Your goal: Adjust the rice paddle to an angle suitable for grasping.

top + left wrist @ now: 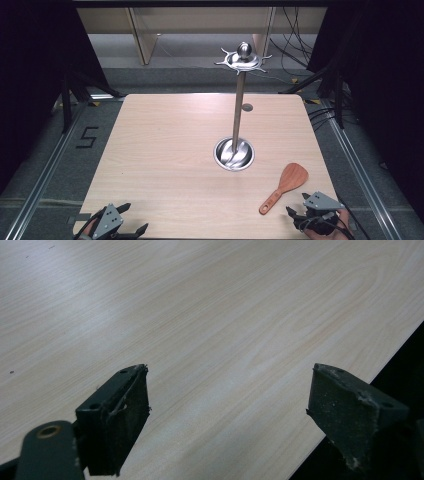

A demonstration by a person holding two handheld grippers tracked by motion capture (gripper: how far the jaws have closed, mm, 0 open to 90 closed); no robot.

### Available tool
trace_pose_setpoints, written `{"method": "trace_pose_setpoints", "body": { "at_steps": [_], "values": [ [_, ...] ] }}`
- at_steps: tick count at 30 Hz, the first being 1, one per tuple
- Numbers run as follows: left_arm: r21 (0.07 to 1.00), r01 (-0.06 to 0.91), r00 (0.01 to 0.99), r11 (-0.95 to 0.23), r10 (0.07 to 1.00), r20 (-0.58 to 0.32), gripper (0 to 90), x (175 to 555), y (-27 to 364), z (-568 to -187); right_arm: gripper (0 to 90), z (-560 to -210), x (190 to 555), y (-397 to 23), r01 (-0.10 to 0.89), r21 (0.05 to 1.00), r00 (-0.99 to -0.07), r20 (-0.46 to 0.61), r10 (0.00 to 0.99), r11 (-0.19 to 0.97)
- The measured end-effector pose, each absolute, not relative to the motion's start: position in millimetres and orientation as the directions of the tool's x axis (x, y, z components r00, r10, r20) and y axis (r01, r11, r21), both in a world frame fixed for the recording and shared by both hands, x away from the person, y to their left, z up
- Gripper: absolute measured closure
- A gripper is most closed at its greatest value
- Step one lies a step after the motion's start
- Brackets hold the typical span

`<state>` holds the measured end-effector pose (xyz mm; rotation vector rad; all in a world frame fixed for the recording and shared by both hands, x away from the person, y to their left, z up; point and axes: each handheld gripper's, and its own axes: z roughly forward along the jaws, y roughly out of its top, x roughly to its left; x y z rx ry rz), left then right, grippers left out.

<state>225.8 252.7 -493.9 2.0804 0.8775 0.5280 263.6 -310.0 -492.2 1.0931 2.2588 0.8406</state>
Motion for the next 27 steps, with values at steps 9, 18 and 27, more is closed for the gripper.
{"method": "trace_pose_setpoints", "body": {
  "at_steps": [9,18,27],
  "values": [
    [0.811,0.402,0.667,-0.424,0.743,0.058,16.1,226,251,-495,29.3,-493,265,-309,0.509,0.694,-0.572,-0.170,0.803,0.510],
    [0.806,0.418,0.652,-0.419,0.756,0.055,16.1,226,250,-497,29.2,-489,269,-308,0.504,0.682,-0.590,-0.177,0.788,0.531],
    [0.815,0.420,0.650,-0.398,0.759,0.036,16.1,226,249,-497,28.2,-481,277,-297,0.443,0.645,-0.688,-0.201,0.697,0.623]
  ]
}}
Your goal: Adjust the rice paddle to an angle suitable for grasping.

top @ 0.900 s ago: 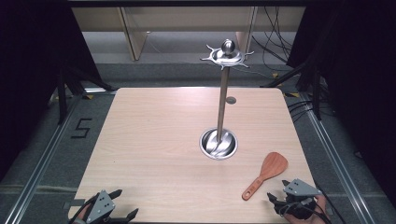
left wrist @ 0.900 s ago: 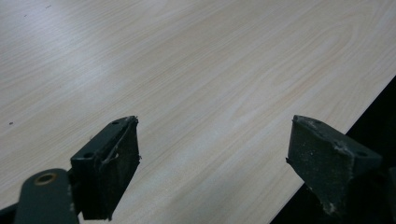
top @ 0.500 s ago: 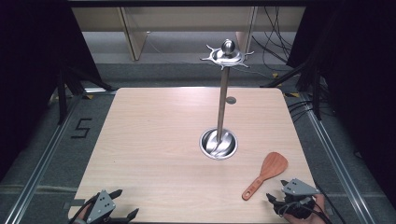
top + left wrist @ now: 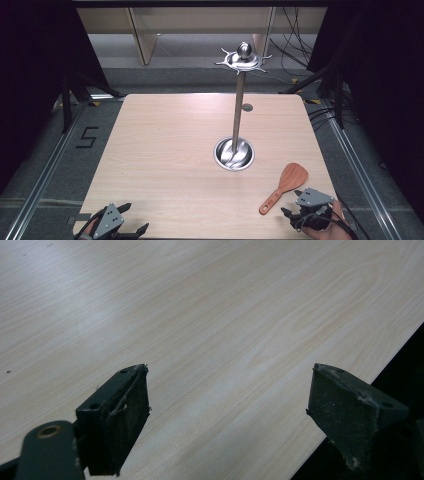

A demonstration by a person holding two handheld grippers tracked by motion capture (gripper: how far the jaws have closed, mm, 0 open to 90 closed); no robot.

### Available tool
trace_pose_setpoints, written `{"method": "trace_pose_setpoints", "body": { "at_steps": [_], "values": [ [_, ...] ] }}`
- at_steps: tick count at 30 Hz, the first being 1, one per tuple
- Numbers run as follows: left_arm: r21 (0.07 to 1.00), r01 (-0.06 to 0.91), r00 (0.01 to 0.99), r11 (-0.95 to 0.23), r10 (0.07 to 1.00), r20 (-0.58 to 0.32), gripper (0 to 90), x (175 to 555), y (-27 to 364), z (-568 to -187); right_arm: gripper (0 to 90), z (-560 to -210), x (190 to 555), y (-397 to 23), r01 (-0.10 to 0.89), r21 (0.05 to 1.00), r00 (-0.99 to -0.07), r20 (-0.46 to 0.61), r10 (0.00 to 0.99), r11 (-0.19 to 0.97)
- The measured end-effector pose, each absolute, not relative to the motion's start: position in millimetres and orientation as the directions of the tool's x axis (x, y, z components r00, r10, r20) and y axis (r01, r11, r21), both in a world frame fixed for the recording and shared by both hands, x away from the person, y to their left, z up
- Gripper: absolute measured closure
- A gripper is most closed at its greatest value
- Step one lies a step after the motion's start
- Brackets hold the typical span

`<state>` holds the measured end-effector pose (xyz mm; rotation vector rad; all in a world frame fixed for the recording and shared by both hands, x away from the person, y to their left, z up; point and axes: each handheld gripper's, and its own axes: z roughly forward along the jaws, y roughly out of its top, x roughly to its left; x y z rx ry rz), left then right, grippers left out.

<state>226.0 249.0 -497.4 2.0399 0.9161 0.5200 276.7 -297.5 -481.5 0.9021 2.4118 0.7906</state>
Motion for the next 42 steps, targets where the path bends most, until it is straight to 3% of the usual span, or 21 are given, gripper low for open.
{"method": "trace_pose_setpoints", "body": {
  "at_steps": [4,6,15,18,27,32,42],
  "values": [
    [0.816,0.422,0.649,-0.394,0.760,0.031,16.1,226,249,-497,27.2,-479,281,-293,0.425,0.638,-0.706,-0.211,0.676,0.642],
    [0.809,0.406,0.665,-0.424,0.745,0.057,16.1,227,251,-496,26.4,-477,286,-288,0.384,0.612,-0.755,-0.222,0.616,0.691],
    [0.812,0.427,0.649,-0.398,0.760,0.031,16.1,226,251,-496,24.7,-477,307,-272,0.355,0.582,-0.831,-0.162,0.532,0.731],
    [0.808,0.430,0.652,-0.402,0.758,0.031,16.1,226,251,-496,24.5,-475,316,-265,0.298,0.551,-0.873,-0.172,0.456,0.779],
    [0.817,0.427,0.650,-0.387,0.760,0.021,16.1,226,250,-496,24.4,-481,325,-261,0.324,0.498,-0.890,-0.128,0.438,0.804],
    [0.806,0.417,0.651,-0.420,0.757,0.057,16.2,227,251,-495,23.0,-485,328,-259,0.284,0.493,-0.910,-0.131,0.392,0.822],
    [0.811,0.423,0.657,-0.405,0.753,0.034,16.1,226,251,-495,19.0,-492,337,-255,0.276,0.471,-0.927,-0.101,0.362,0.838]
  ]
}}
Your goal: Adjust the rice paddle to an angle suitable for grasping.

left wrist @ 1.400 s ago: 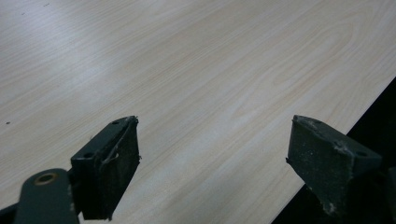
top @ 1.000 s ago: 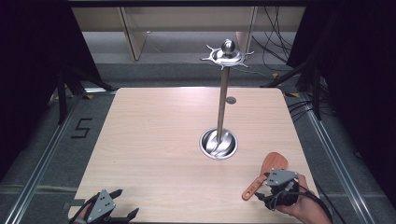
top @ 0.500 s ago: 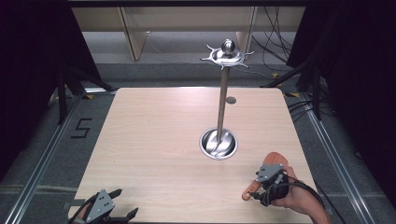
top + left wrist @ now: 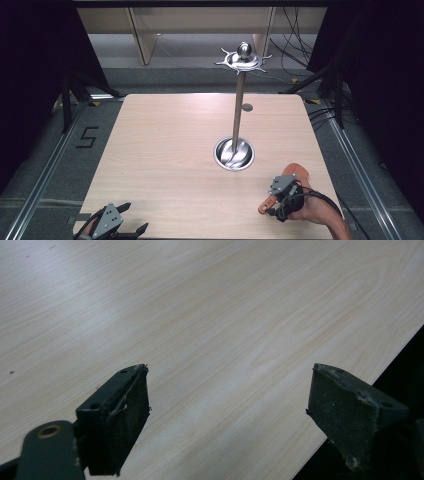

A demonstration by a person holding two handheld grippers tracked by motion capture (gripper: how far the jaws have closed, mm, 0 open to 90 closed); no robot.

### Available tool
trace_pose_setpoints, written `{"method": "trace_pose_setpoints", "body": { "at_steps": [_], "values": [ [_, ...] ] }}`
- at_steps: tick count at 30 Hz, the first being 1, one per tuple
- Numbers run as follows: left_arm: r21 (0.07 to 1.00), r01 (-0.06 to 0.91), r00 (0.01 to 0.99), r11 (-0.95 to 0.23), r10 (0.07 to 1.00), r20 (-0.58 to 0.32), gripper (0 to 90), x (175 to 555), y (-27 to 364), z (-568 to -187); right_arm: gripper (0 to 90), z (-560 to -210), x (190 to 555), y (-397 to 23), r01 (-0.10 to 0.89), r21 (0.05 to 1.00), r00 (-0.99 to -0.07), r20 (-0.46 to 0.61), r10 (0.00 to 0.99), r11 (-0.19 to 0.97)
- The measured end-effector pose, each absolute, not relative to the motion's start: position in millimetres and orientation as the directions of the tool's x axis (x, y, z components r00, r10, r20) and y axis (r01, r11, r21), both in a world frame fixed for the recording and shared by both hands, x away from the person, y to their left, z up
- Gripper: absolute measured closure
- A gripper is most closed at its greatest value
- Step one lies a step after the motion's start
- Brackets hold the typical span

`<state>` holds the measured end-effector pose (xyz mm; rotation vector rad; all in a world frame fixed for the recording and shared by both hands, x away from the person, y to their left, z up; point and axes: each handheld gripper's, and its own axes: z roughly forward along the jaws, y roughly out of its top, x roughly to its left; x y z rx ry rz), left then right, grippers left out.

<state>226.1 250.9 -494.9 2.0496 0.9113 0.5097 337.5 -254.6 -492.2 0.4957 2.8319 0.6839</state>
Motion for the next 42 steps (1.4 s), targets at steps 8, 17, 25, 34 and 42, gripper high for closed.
{"method": "trace_pose_setpoints", "body": {
  "at_steps": [8,17,25,34,42],
  "values": [
    [0.806,0.404,0.669,-0.433,0.740,0.062,16.2,227,252,-494,29.4,-491,344,-254,0.312,0.466,-0.913,-0.094,0.397,0.828],
    [0.802,0.407,0.668,-0.437,0.742,0.066,16.2,227,252,-494,40.7,-484,352,-247,0.398,0.387,-0.883,-0.085,0.462,0.832],
    [0.793,0.408,0.670,-0.452,0.739,0.077,16.1,228,254,-494,48.0,-479,360,-233,0.440,0.295,-0.877,-0.064,0.477,0.848],
    [0.798,0.422,0.659,-0.430,0.750,0.056,16.1,227,252,-495,56.7,-475,368,-221,0.495,0.201,-0.856,-0.054,0.514,0.845],
    [0.805,0.422,0.662,-0.418,0.749,0.041,16.1,226,250,-496,61.0,-473,376,-218,0.507,0.133,-0.856,-0.036,0.515,0.852]
  ]
}}
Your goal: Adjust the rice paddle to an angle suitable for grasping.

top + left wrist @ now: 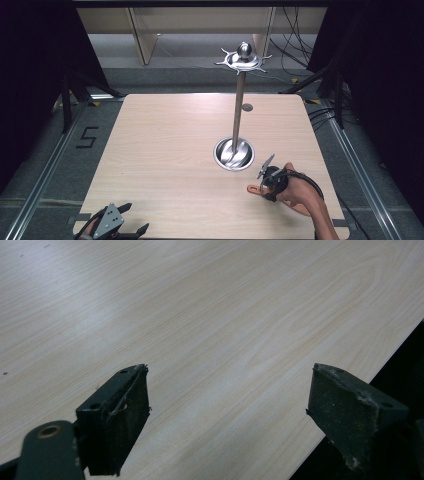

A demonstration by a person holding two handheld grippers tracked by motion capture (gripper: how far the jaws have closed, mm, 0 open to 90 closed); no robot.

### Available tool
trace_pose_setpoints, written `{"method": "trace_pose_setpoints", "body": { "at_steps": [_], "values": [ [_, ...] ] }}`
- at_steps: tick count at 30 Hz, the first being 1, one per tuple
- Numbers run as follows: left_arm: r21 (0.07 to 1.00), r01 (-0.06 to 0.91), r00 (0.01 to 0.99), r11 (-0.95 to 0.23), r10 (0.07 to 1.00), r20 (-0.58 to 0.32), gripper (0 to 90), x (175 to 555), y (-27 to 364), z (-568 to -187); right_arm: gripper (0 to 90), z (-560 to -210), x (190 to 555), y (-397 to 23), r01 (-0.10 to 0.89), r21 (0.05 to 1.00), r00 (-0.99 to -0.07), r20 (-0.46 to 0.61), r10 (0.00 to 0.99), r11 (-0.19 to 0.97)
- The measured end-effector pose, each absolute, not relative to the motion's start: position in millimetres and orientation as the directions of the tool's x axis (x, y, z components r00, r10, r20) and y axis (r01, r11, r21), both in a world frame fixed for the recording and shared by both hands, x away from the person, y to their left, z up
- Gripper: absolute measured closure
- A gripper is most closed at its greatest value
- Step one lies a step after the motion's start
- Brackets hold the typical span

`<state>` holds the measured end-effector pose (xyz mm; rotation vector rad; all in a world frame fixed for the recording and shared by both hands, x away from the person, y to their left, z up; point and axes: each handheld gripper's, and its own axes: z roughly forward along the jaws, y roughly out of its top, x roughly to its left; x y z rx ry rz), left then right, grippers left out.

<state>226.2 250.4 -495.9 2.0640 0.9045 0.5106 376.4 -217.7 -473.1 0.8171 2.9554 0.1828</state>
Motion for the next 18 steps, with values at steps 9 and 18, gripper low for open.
{"method": "trace_pose_setpoints", "body": {
  "at_steps": [9,18],
  "values": [
    [0.798,0.401,0.675,-0.450,0.734,0.075,16.1,227.2,252.3,-494.7,64.4,-472.9,381.9,-212.4,0.501,0.092,-0.863,-0.026,0.505,0.860],
    [0.809,0.399,0.674,-0.432,0.736,0.060,16.1,227.1,251.4,-494.9,66.3,-473.2,384.3,-209.8,0.497,0.068,-0.866,-0.028,0.499,0.865]
  ]
}}
